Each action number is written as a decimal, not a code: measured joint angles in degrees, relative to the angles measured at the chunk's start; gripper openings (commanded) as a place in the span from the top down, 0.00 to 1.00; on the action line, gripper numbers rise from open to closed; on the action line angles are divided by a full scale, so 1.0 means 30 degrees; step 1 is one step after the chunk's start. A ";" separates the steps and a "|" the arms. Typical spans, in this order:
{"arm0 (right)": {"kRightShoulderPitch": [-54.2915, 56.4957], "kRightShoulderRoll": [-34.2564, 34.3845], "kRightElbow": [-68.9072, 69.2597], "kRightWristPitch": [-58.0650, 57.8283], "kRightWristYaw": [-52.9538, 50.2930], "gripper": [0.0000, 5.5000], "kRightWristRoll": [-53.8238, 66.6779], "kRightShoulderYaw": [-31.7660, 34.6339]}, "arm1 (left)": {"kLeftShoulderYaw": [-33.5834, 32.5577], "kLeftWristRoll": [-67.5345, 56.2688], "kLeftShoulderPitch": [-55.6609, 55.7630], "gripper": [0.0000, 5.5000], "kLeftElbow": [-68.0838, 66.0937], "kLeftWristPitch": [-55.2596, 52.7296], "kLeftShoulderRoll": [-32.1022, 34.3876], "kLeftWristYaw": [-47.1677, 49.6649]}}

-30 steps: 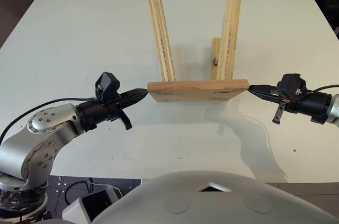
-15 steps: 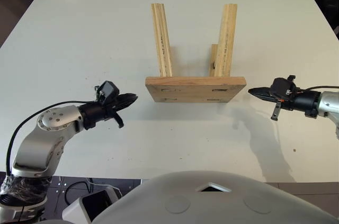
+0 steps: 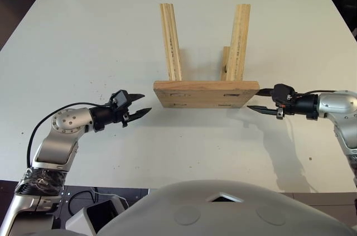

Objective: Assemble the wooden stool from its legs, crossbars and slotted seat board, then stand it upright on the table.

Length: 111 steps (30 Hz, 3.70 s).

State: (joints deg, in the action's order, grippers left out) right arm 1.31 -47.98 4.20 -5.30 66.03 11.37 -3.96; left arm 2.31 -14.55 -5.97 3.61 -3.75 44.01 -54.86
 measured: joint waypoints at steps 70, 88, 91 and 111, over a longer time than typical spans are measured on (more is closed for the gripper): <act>0.4220 0.1577 -0.3029 -0.6787 0.5540 0.75 0.5249 -0.0084 | 0.0214 -0.5503 0.7359 0.72 -0.1888 -0.7342 -0.1034 -0.7615; 0.4672 0.8324 -0.0619 -0.8611 -0.8460 0.75 2.2849 -0.0035 | -0.3996 -2.4705 0.8002 0.74 0.0604 -0.3320 -0.7692 1.1278; 0.6231 1.0315 -0.0569 -0.7836 -1.3428 0.75 2.5142 0.0511 | -0.4432 -2.6724 0.8553 0.76 0.1055 -0.2122 -0.9261 1.5110; 1.0831 1.7437 -0.1875 -0.2651 -3.1484 0.68 2.2004 0.3673 | -0.4169 -2.5748 1.1223 0.65 -0.0185 -0.2623 -1.2559 2.7001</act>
State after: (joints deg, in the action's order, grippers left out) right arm 33.81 4.33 -1.43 -13.25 -28.42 77.38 7.06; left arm -10.20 -91.79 27.69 3.06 -11.62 6.33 26.15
